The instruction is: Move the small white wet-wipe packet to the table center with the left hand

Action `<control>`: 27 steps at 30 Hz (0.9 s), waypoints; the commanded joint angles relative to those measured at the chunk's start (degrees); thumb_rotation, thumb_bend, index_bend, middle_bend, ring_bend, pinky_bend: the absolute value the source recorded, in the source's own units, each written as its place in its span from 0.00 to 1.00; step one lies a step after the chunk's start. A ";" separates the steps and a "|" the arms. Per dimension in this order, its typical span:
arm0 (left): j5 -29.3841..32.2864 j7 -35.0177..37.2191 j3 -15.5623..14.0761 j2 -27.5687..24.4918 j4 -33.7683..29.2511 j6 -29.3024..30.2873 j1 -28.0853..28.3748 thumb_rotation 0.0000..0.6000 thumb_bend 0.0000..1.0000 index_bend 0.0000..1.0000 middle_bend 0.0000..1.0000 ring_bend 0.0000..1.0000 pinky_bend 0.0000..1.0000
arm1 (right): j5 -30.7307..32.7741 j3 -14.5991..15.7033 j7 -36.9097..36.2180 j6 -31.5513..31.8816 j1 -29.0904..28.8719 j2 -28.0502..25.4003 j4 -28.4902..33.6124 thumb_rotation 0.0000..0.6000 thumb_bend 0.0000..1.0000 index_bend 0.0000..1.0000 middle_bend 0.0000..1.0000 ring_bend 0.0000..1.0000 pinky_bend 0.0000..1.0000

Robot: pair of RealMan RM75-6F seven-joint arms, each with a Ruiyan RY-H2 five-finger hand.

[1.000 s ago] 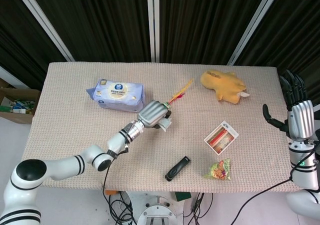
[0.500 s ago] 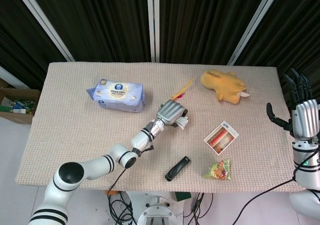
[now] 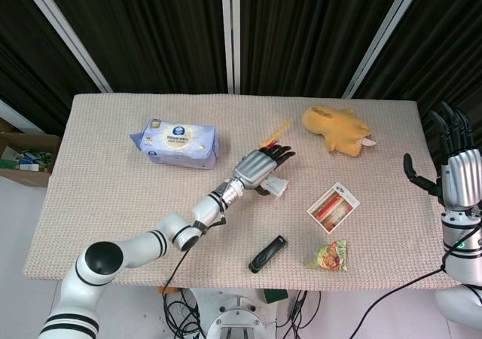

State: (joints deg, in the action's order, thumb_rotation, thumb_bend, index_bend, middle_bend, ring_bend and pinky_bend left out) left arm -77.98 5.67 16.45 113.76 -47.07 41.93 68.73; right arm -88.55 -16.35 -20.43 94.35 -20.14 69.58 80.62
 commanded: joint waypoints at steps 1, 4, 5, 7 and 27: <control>0.44 -5.76 -1.11 -6.63 -8.64 3.79 -4.00 1.00 0.06 0.02 0.02 0.05 0.24 | -0.35 0.24 0.09 0.05 0.02 0.07 -0.06 1.00 0.43 0.00 0.00 0.00 0.01; 2.88 -12.36 -1.94 -16.91 -24.11 8.85 -10.55 1.00 0.07 0.02 0.03 0.05 0.23 | -0.66 0.66 0.09 0.12 0.21 0.19 -0.66 1.00 0.43 0.00 0.00 0.00 0.01; 3.79 -14.81 -2.39 -20.50 -29.12 10.46 -12.69 1.00 0.07 0.03 0.03 0.05 0.23 | -0.65 0.78 0.08 0.09 0.32 0.18 -0.83 1.00 0.43 0.00 0.00 0.00 0.01; 5.83 -20.95 -3.93 -29.00 -39.93 14.58 -17.65 1.00 0.07 0.03 0.04 0.05 0.23 | -0.68 1.20 0.11 0.09 0.68 0.16 -1.18 1.00 0.43 0.00 0.00 0.00 0.01; -4.56 -7.20 -24.57 -44.17 -37.42 53.52 -60.95 1.00 0.05 0.05 0.06 0.05 0.20 | 7.31 18.42 17.94 -7.04 18.03 -3.40 3.65 1.00 0.39 0.00 0.00 0.00 0.00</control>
State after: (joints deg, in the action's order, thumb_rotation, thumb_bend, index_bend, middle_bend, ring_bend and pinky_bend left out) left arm -81.70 -7.13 -5.39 67.57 -90.25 92.50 12.35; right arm -83.13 0.38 -4.32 89.26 -3.86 67.25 82.77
